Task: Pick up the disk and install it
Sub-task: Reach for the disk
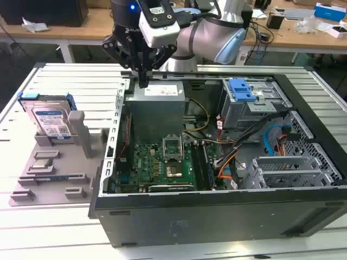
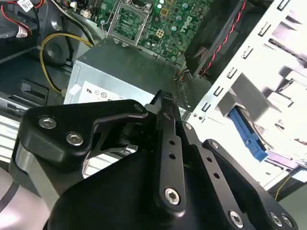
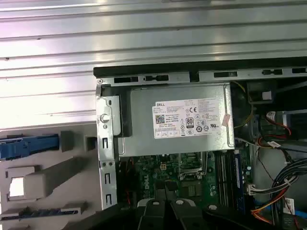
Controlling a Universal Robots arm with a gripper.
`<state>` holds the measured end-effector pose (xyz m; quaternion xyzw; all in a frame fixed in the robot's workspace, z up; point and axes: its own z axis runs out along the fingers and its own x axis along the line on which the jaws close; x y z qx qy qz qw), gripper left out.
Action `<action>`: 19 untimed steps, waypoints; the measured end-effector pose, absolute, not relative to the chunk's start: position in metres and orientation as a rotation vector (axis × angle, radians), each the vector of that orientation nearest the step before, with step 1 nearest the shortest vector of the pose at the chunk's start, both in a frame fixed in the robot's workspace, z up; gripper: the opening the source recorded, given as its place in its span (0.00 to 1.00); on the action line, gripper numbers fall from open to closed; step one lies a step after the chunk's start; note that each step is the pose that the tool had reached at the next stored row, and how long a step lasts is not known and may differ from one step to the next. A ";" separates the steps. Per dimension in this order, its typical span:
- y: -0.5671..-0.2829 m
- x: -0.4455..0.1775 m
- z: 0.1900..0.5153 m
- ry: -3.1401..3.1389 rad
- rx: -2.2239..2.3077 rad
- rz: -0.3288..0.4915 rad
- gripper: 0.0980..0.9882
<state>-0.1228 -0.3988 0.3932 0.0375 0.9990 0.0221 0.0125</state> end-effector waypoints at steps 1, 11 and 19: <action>-0.399 -0.132 0.393 3.114 0.117 0.069 0.01; -0.399 -0.163 0.393 3.114 0.117 0.069 0.01; -0.399 -0.187 0.393 3.114 0.117 0.069 0.01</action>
